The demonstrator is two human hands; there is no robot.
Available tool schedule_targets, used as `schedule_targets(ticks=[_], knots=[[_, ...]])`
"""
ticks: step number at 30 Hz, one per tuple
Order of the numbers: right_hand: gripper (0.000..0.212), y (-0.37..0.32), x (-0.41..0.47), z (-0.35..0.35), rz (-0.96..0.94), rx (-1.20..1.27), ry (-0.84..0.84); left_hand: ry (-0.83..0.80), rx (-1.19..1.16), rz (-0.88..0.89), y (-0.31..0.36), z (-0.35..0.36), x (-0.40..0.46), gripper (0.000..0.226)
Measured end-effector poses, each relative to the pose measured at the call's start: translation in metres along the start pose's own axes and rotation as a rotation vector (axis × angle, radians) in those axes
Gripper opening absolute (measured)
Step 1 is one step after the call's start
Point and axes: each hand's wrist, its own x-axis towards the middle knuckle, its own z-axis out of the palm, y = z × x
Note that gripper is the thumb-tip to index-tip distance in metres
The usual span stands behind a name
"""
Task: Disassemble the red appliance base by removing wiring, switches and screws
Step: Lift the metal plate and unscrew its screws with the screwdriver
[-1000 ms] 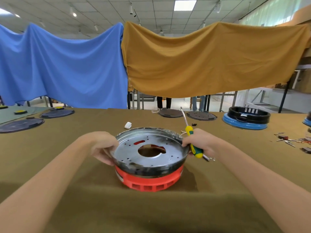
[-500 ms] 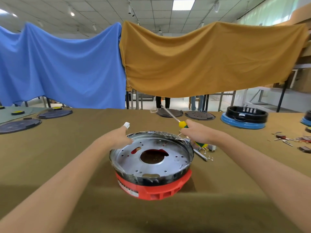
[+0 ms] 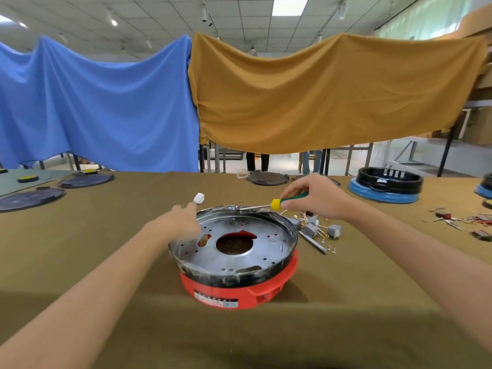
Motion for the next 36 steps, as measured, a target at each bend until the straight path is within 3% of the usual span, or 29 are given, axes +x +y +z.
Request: schedule_targets(ticks=[3,5,13,29,36], knots=[[0.014,-0.005,0.007,0.003,-0.003,-0.043,-0.029,0.079,0.054,0.23,0.007,0.013,0.011,0.057],[0.015,-0.007,0.012,0.005,-0.006,-0.088,-0.052,0.056,0.143,0.292,0.012,0.022,0.016,0.05],[0.013,-0.005,0.019,0.01,-0.012,-0.106,-0.054,0.038,0.274,0.242,0.014,0.033,0.017,0.049],[0.01,-0.019,0.036,0.004,0.023,-0.132,-0.153,0.041,0.293,0.238,0.014,0.033,0.017,0.048],[0.013,-0.049,0.061,-0.006,0.014,-0.311,-0.269,0.044,0.288,0.24,0.015,0.032,0.015,0.047]])
